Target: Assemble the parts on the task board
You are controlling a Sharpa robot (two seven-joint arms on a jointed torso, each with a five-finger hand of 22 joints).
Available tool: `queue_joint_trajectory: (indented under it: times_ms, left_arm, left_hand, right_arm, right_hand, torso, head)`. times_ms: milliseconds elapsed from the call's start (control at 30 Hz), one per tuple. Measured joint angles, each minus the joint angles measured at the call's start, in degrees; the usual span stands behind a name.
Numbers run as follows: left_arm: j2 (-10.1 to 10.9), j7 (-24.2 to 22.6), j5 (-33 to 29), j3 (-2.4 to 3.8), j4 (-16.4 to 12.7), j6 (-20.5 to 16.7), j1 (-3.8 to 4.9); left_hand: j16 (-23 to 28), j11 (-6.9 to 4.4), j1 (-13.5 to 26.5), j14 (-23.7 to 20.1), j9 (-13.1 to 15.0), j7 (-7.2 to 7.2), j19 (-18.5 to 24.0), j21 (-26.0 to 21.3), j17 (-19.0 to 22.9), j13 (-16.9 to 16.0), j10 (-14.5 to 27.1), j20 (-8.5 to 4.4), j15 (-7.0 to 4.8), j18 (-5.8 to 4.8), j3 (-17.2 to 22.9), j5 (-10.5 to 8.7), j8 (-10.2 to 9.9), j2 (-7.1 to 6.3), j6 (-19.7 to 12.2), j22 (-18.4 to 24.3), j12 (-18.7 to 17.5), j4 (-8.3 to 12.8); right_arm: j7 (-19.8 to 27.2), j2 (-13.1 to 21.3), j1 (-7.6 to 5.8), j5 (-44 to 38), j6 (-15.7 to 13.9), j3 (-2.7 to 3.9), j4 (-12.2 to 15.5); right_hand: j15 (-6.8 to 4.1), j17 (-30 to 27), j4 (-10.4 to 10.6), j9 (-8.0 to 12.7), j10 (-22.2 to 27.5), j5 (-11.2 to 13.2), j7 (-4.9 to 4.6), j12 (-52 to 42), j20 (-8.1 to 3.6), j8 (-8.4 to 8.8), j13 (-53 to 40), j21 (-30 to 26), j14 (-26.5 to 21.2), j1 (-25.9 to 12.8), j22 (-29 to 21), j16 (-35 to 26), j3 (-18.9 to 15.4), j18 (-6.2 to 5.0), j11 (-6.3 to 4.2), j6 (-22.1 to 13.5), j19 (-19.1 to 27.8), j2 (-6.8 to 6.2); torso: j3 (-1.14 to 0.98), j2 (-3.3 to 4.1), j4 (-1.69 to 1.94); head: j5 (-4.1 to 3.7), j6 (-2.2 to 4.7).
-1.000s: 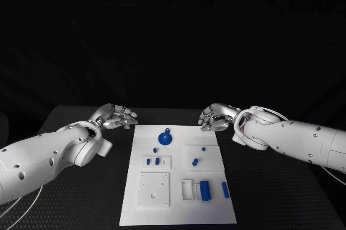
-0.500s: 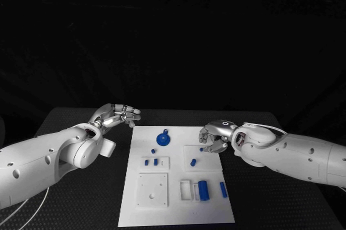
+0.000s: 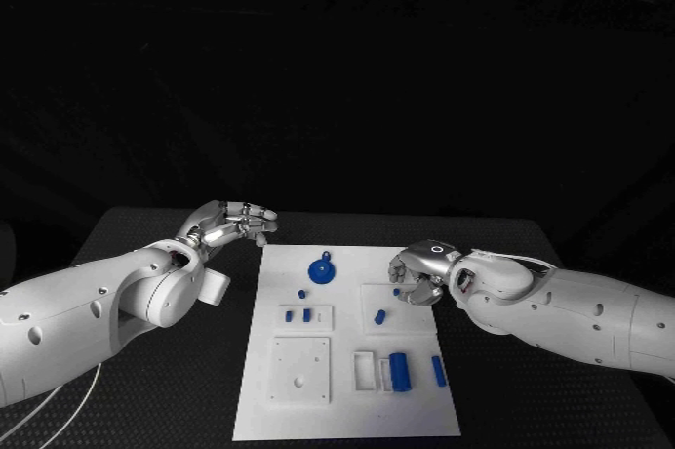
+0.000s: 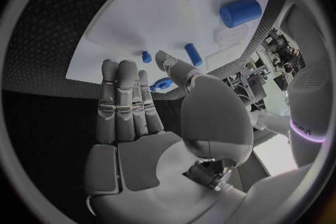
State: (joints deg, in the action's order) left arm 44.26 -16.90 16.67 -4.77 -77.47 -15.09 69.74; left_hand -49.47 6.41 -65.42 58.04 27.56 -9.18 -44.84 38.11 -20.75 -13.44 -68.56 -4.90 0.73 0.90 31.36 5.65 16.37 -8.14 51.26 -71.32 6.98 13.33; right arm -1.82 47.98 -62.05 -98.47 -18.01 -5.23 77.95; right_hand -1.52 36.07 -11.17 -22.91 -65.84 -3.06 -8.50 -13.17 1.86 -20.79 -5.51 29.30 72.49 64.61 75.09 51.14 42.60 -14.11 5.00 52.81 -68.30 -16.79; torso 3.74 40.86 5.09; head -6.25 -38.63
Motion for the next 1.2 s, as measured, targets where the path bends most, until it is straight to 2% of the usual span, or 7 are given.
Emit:
queue_joint_trajectory:
  times_ms: [133,167,333,600,1100,1200]
  left_arm:
    - [0.0,0.0,-0.1,0.00,0.0,0.0,-0.01]
    - [0.0,0.0,-0.1,0.00,0.0,0.0,-0.01]
    - [0.0,0.0,-0.2,0.00,-0.1,0.0,-0.01]
    - [0.1,-0.1,-0.3,-0.01,-0.1,0.1,-0.01]
    - [0.1,0.0,-0.3,-0.01,0.0,0.1,-0.02]
    - [0.1,0.0,-0.3,-0.01,0.0,0.1,-0.02]
  left_hand:
    - [0.0,0.00,0.3,0.0,0.0,-0.20,0.0,0.0,-0.1,0.0,0.0,0.00,0.00,0.00,-0.1,0.00,0.0,0.27,-0.2,0.0,0.0,0.1]
    - [0.2,0.00,0.3,0.0,0.0,-0.20,0.0,0.0,-0.1,0.0,0.0,0.00,0.00,0.00,-0.1,0.00,0.0,0.30,-0.2,0.0,0.0,0.1]
    - [0.2,0.00,0.3,0.2,0.0,-0.20,0.0,0.0,-0.1,0.0,0.0,0.00,0.21,0.00,-0.1,0.00,0.0,0.30,-0.2,0.0,0.0,0.1]
    - [0.2,-0.01,0.3,0.2,0.0,-0.20,0.0,0.0,-0.2,0.0,0.0,0.01,0.21,-0.01,-0.1,0.00,0.0,0.30,-0.2,0.0,0.0,0.1]
    - [0.4,-0.01,0.3,0.4,0.0,-0.41,0.0,0.0,-0.4,0.1,0.0,0.01,-0.01,-0.02,-0.1,0.01,0.0,0.30,-0.4,0.0,0.0,0.1]
    - [0.4,-0.01,0.3,0.4,0.0,-0.41,0.0,0.0,-0.4,0.1,0.0,0.01,-0.01,-0.02,-0.1,0.01,0.0,0.30,-0.4,0.0,0.0,0.1]
  right_arm:
    - [-0.4,-0.3,0.29,-0.9,-0.2,0.01,-0.4]
    - [-0.5,-0.4,0.39,-1.0,-0.3,0.01,-0.5]
    - [-0.8,-0.8,0.90,-1.8,-0.3,0.00,-0.9]
    - [-1.1,-1.5,1.30,-2.7,-0.3,0.13,-1.0]
    - [-1.5,-2.3,1.65,-3.9,-0.9,0.29,-1.7]
    - [-1.9,-2.4,1.67,-4.6,-1.1,0.32,-1.7]
  right_hand:
    - [0.09,0.7,0.7,-0.1,-0.9,0.0,-0.09,0.2,-0.23,0.00,-0.4,0.5,0.1,0.8,0.0,0.5,2.0,0.04,-0.22,0.3,-0.4,0.24]
    - [0.06,0.8,0.8,-0.2,-1.1,0.0,-0.04,0.3,-0.34,0.00,-0.4,0.7,0.1,1.0,0.0,0.7,2.5,0.42,-0.30,0.3,-0.5,0.35]
    - [-0.39,2.3,1.5,-0.7,-2.8,0.0,0.63,0.3,-0.84,-0.84,-1.2,2.4,0.8,1.7,0.0,2.3,4.4,0.57,-0.88,1.6,-1.2,0.58]
    - [-1.05,3.7,1.6,-1.2,-4.4,0.0,1.11,0.3,-1.07,-1.51,-2.3,4.2,0.6,2.0,-0.1,3.6,4.9,0.60,-1.55,2.7,-1.6,0.88]
    - [-1.26,4.3,1.4,-1.4,-4.9,0.0,1.34,0.0,-1.28,-1.62,-2.9,5.0,0.8,1.8,-0.1,3.9,5.3,0.61,-1.63,3.0,-1.6,1.12]
    - [-1.36,4.8,0.9,-1.7,-6.1,0.0,1.73,0.9,-1.58,-2.14,-2.9,5.9,0.9,2.8,-0.1,4.7,5.9,0.82,-1.94,4.1,-1.3,2.11]
  torso:
    - [0.01,0.00,-0.01]
    - [0.01,0.00,-0.01]
    - [0.00,0.01,-0.05]
    - [-0.07,0.02,-0.06]
    - [-0.03,0.02,-0.06]
    - [-0.01,0.01,-0.06]
  head:
    - [0.10,-0.02]
    - [0.12,-0.05]
    - [0.24,-0.25]
    - [0.40,-0.54]
    - [0.49,-0.79]
    - [0.48,-0.86]
